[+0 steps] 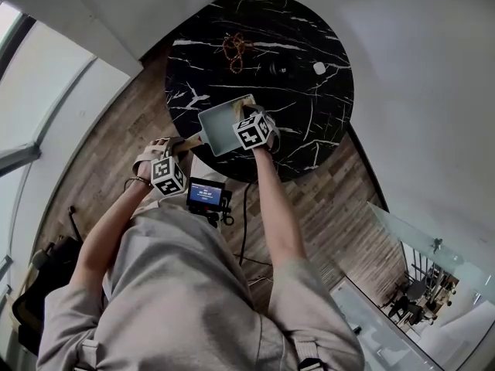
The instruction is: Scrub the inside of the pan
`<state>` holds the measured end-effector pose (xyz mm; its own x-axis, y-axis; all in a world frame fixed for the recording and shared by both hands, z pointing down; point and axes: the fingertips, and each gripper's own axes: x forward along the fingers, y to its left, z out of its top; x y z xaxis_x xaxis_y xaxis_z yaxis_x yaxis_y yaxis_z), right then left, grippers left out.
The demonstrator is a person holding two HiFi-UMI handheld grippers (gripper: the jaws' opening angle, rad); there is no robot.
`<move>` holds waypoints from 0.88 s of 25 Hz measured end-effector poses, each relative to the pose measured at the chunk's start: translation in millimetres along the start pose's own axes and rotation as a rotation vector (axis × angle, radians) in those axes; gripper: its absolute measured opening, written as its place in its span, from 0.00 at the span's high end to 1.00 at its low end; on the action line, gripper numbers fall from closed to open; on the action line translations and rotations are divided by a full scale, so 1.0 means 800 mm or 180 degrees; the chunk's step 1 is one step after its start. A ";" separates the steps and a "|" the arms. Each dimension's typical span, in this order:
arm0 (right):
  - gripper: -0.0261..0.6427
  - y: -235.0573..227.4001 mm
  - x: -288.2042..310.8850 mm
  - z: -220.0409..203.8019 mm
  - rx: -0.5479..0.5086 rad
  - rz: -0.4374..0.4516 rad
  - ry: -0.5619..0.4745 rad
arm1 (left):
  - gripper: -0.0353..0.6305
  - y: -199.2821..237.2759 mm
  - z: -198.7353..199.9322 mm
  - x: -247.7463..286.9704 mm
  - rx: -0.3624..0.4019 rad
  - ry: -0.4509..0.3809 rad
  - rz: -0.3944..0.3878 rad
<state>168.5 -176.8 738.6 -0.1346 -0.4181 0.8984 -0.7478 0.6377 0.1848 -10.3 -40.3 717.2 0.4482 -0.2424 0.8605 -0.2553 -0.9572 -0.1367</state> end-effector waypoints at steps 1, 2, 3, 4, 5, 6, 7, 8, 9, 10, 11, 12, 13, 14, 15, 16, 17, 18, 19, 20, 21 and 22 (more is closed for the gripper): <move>0.93 0.002 0.002 -0.002 0.0001 0.0013 0.0020 | 0.73 0.000 0.000 0.000 -0.0005 -0.0002 0.0006; 0.93 0.005 0.004 -0.004 0.0022 0.0028 0.0034 | 0.73 0.000 0.000 0.000 -0.0010 -0.0004 0.0009; 0.93 0.006 0.005 -0.005 0.0056 0.0034 0.0041 | 0.73 0.000 0.000 0.001 -0.0014 -0.0007 0.0009; 0.93 0.007 0.006 -0.006 0.0094 0.0036 0.0049 | 0.73 -0.001 0.000 0.001 -0.0015 -0.0009 0.0007; 0.93 0.008 0.006 -0.007 0.0134 0.0041 0.0065 | 0.73 -0.001 -0.001 0.001 -0.0015 -0.0010 0.0007; 0.93 0.009 0.007 -0.008 0.0175 0.0053 0.0084 | 0.73 -0.001 -0.001 0.002 -0.0014 -0.0010 0.0009; 0.93 0.009 0.007 -0.007 0.0220 0.0071 0.0101 | 0.73 0.000 -0.001 0.002 -0.0013 -0.0010 0.0011; 0.93 0.010 0.007 -0.007 0.0265 0.0089 0.0112 | 0.73 0.000 -0.001 0.002 -0.0011 -0.0009 0.0012; 0.93 0.010 0.007 -0.007 0.0305 0.0104 0.0117 | 0.73 0.000 -0.001 0.002 -0.0011 -0.0009 0.0011; 0.93 0.011 0.006 -0.007 0.0335 0.0115 0.0118 | 0.73 0.000 -0.001 0.002 -0.0011 -0.0010 0.0009; 0.93 0.012 0.006 -0.007 0.0353 0.0124 0.0117 | 0.73 0.000 -0.001 0.002 -0.0011 -0.0011 0.0007; 0.93 0.014 0.005 -0.008 0.0359 0.0130 0.0115 | 0.73 0.000 -0.001 0.002 -0.0010 -0.0011 0.0005; 0.93 0.017 0.005 -0.008 0.0359 0.0140 0.0112 | 0.73 0.000 -0.001 0.002 -0.0007 -0.0012 0.0005; 0.93 0.020 0.004 -0.008 0.0359 0.0154 0.0108 | 0.73 0.000 -0.001 0.002 -0.0004 -0.0011 0.0005; 0.93 0.023 0.003 -0.008 0.0361 0.0172 0.0103 | 0.73 0.000 -0.001 0.002 -0.0001 -0.0010 0.0005; 0.93 0.027 0.002 -0.007 0.0365 0.0192 0.0098 | 0.73 0.000 -0.001 0.002 -0.0001 -0.0008 0.0004; 0.93 0.030 0.001 -0.007 0.0368 0.0209 0.0096 | 0.73 0.000 -0.001 0.002 -0.0002 -0.0006 0.0003; 0.93 0.033 0.001 -0.007 0.0372 0.0223 0.0093 | 0.73 0.000 -0.001 0.001 -0.0004 -0.0005 0.0001; 0.93 0.036 0.001 -0.006 0.0376 0.0238 0.0088 | 0.73 0.001 0.000 0.001 -0.0007 -0.0004 0.0000; 0.93 0.039 0.001 -0.005 0.0384 0.0255 0.0079 | 0.73 0.001 0.000 0.001 -0.0009 -0.0005 0.0000; 0.93 0.043 0.001 -0.004 0.0394 0.0271 0.0066 | 0.73 0.001 0.000 0.002 -0.0010 -0.0006 0.0001; 0.93 0.048 0.002 -0.003 0.0404 0.0290 0.0049 | 0.73 0.001 -0.001 0.002 -0.0010 -0.0006 0.0003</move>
<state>141.2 -151.6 747.7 -0.1963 -0.3517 0.9153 -0.8093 0.5852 0.0513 -10.1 -41.1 719.2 0.4494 -0.2436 0.8595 -0.2583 -0.9564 -0.1360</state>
